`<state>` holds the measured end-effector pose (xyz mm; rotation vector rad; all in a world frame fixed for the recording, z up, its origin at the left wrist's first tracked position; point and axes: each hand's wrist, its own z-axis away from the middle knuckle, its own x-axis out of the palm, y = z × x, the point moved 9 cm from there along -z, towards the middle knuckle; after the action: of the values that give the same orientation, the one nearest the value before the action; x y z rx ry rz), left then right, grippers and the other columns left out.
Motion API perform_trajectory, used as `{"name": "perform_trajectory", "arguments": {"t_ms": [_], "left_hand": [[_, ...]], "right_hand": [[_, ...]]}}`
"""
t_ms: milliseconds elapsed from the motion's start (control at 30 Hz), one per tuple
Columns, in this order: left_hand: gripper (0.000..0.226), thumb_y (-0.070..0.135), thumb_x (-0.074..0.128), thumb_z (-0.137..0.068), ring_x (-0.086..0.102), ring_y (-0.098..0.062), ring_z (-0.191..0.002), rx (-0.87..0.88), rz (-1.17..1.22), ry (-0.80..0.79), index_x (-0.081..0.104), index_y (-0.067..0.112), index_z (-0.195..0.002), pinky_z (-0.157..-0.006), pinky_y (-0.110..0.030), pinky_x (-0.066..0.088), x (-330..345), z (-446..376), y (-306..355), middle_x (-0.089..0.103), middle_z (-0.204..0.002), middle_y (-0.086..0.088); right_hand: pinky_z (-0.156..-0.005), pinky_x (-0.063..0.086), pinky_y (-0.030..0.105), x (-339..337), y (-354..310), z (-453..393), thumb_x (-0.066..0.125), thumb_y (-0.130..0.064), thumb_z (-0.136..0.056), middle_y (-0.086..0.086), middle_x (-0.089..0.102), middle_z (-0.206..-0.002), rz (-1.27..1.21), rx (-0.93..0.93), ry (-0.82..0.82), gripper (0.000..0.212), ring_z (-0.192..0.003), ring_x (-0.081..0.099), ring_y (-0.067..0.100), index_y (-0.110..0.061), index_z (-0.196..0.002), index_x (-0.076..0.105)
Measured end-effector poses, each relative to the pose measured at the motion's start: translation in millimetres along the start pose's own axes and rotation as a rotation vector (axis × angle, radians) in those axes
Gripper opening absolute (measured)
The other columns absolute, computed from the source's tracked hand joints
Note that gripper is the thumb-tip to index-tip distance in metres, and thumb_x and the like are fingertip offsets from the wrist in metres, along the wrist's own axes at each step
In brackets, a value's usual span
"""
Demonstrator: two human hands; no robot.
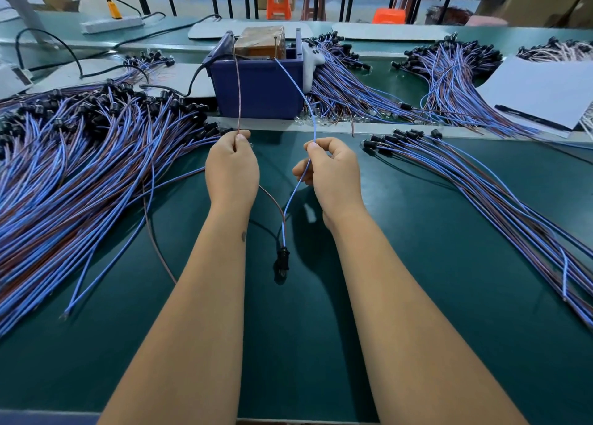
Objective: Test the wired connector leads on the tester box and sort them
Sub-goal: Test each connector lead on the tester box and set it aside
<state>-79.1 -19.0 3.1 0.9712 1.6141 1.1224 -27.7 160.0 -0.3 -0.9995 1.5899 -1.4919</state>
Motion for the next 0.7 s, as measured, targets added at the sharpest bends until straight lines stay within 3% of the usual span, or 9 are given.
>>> {"name": "perform_trajectory", "arguments": {"t_ms": [267, 400, 533, 700], "left_hand": [[0.034, 0.022, 0.036, -0.102, 0.046, -0.015, -0.064, 0.009, 0.000, -0.004, 0.065, 0.017, -0.118, -0.065, -0.029, 0.037, 0.4, -1.5, 0.1, 0.049, -0.067, 0.009], [0.034, 0.021, 0.036, -0.101, 0.051, -0.025, -0.079, 0.032, 0.011, -0.007, 0.065, 0.013, -0.117, -0.073, -0.035, 0.041, -0.2, -2.7, 1.9, 0.056, -0.072, -0.005], [0.034, 0.021, 0.035, -0.101, 0.046, -0.021, -0.072, 0.034, 0.016, -0.010, 0.065, 0.015, -0.116, -0.070, -0.030, 0.037, 0.5, -3.6, -0.4, 0.049, -0.067, 0.007], [0.034, 0.020, 0.035, -0.101, 0.046, -0.021, -0.074, 0.034, 0.017, -0.011, 0.065, 0.015, -0.116, -0.070, -0.030, 0.036, 0.1, -4.4, 0.1, 0.048, -0.067, 0.007]], "right_hand": [[-0.069, 0.049, 0.029, 0.3, 0.5, -0.6, 0.048, -0.017, -0.098, -0.006, 0.062, -0.049, -0.002, -0.004, -0.006, 0.011, -0.056, 0.058, 0.010, -0.016, -0.091, 0.056], [-0.070, 0.049, 0.031, 0.1, 1.4, -0.8, 0.048, -0.017, -0.098, -0.005, 0.062, -0.050, -0.013, 0.003, 0.000, 0.012, -0.054, 0.058, 0.008, -0.018, -0.088, 0.055], [-0.077, 0.051, 0.037, -0.3, 1.9, -0.8, 0.048, -0.018, -0.098, -0.004, 0.063, -0.051, -0.013, 0.012, 0.006, 0.013, -0.053, 0.058, 0.008, -0.018, -0.087, 0.055], [-0.070, 0.050, 0.032, -1.2, 1.0, -0.7, 0.047, -0.017, -0.099, -0.004, 0.063, -0.052, -0.013, 0.009, 0.010, 0.014, -0.054, 0.058, 0.009, -0.018, -0.088, 0.055]]}}
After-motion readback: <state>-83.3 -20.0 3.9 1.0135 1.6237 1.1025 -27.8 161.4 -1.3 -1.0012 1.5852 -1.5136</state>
